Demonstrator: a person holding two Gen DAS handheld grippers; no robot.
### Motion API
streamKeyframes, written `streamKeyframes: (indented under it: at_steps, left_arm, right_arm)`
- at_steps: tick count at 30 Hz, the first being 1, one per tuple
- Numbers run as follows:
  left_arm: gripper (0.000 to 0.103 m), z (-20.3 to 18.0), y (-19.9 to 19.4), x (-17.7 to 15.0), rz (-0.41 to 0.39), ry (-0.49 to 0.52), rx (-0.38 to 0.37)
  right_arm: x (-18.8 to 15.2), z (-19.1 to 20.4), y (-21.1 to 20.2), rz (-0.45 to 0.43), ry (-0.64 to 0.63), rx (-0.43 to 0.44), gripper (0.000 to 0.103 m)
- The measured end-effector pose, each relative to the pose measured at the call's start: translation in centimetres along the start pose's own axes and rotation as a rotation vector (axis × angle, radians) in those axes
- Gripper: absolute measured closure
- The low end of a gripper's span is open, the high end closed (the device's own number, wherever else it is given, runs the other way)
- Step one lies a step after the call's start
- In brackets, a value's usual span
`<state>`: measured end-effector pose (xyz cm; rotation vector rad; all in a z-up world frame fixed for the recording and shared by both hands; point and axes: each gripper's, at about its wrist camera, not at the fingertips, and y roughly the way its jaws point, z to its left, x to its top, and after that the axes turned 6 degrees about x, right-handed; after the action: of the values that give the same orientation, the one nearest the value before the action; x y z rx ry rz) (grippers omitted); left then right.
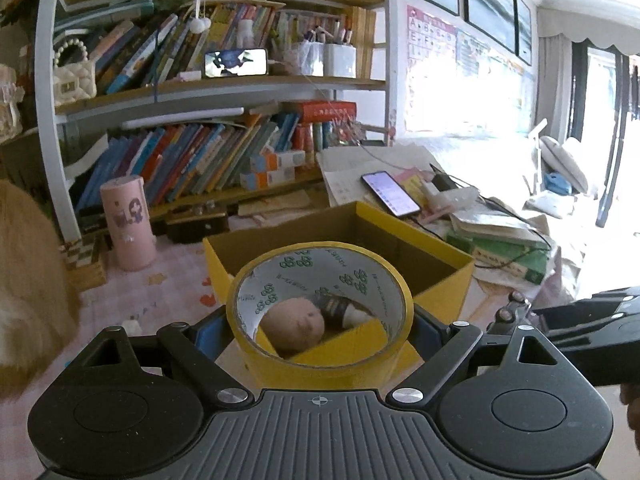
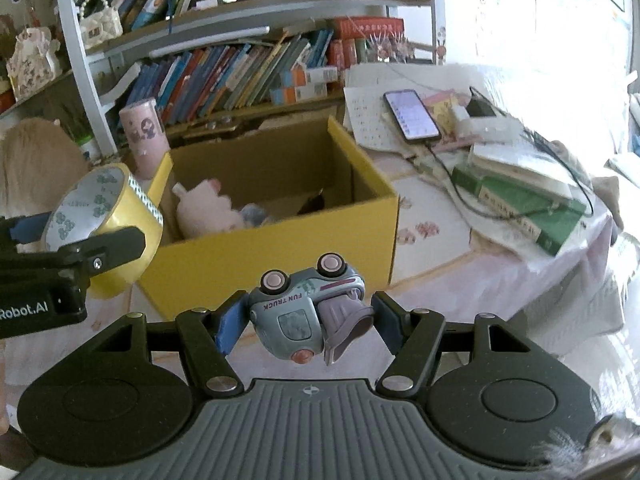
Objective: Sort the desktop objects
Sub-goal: 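Lower tape roll into yellow box while right tool lowers toy truck inside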
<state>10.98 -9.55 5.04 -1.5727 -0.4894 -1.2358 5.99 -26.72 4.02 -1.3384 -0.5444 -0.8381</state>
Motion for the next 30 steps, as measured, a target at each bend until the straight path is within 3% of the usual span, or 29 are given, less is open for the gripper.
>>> streamKeyframes:
  at_steps: [15, 24, 30]
  left_arm:
    - [0.012, -1.9, 5.1, 3.0, -0.027, -0.006, 0.116]
    - [0.012, -2.6, 9.3, 3.3, 0.048, 0.008, 0.124]
    - [0.012, -2.5, 11.2, 3.3, 0.092, -0.008, 0.137]
  right_arm:
    - [5.8, -4.0, 2.8, -0.064, -0.093, 0.07, 0.039]
    - [9.4, -5.2, 5.1, -0.11, -0.139, 0.088, 0.039]
    - [10.7, -4.9, 7.4, -0.092, -0.146, 0.124, 0.039]
